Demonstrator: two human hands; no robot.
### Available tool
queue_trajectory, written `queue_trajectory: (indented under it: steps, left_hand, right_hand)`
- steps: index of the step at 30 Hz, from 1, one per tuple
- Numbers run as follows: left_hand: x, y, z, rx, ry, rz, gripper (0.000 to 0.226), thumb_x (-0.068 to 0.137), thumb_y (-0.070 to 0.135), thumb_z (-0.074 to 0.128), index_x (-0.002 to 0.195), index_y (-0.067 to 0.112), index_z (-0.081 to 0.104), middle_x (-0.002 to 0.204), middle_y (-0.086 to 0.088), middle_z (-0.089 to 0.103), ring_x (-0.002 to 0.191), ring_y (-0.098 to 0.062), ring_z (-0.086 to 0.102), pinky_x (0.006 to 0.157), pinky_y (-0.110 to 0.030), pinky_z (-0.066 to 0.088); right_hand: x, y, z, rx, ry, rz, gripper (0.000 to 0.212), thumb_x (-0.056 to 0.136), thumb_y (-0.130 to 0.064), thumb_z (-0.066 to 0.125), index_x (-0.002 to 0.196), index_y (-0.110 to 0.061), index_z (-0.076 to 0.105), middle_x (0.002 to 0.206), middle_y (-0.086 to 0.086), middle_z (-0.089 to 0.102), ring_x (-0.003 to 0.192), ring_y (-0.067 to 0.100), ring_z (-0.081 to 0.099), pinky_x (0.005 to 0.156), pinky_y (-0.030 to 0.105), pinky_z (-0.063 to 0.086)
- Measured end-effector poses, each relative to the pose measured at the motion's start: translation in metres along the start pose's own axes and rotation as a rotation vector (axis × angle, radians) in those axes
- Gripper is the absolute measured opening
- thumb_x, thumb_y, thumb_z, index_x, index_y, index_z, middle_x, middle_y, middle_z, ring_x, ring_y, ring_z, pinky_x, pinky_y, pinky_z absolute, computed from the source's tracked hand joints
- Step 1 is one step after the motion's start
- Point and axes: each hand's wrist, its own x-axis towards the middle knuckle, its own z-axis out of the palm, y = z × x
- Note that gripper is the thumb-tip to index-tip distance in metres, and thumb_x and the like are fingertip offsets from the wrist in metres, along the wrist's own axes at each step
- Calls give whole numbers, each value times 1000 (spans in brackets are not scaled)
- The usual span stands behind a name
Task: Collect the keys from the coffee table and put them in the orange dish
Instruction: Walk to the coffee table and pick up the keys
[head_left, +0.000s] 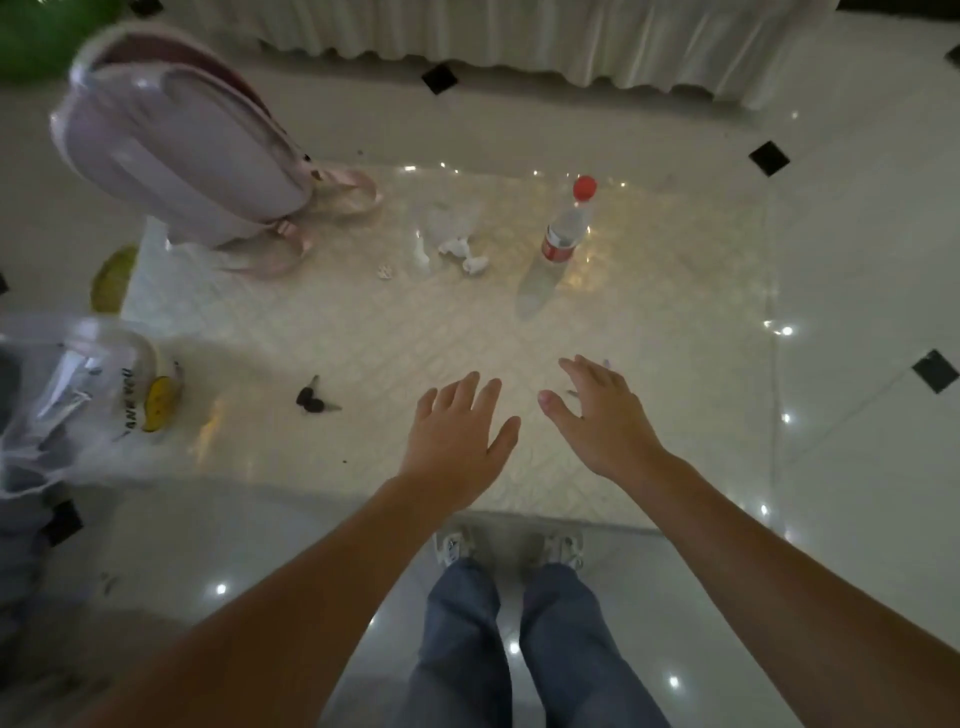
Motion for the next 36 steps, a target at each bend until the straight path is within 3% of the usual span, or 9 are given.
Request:
queue_trajectory:
  steps: [4,13,19,26,32,36]
  left_hand:
    - [25,-3,71,39,-56,54,66,96,58,14,148,19,25,156,-11,32,142,-30,32,118,-49,25]
    - [51,-34,194,102,-121,80,61,99,51,21,147,15,27,156,-12,32,141,-30,32,117,-48,27]
    - [64,-39,213,68,-57,87,56,99,47,27,144,14,33,151,-12,40,137,-29,39,113,-47,31]
    - [72,-36,205,106,-59,89,59,98,50,23,145,16,32,153,-12,37,139,-29,34,115,-50,28]
    - [78,-44,208,174,-108,168,63,96,53,17,145,16,31,153,-13,36,140,-30,34,116,-50,27]
    - [77,-38,215,147,-78,165,60,97,52,20,143,17,33,151,-12,39,137,-29,37,114,-49,30]
  right_hand:
    - [24,42,54,-14,-12,29,64,94,-58,37,146,-21,34,156,3,33,142,25,29,113,49,29]
    - [49,123,151,-47,-63,78,62,96,-53,41,147,-18,35,158,6,26,143,26,23,113,45,25]
    - [49,142,175,19,-8,88,60,95,-49,46,145,-18,37,158,6,28,143,26,24,111,45,25]
    - [74,146,150,-52,85,26,60,91,-41,54,144,-19,37,156,9,29,143,30,22,111,48,28]
    - [118,155,143,-189,40,161,75,88,-44,60,148,-18,23,161,11,9,146,38,6,112,52,24]
    - [119,159,152,-213,23,172,65,87,-38,62,141,-18,33,158,11,13,140,34,20,102,47,39]
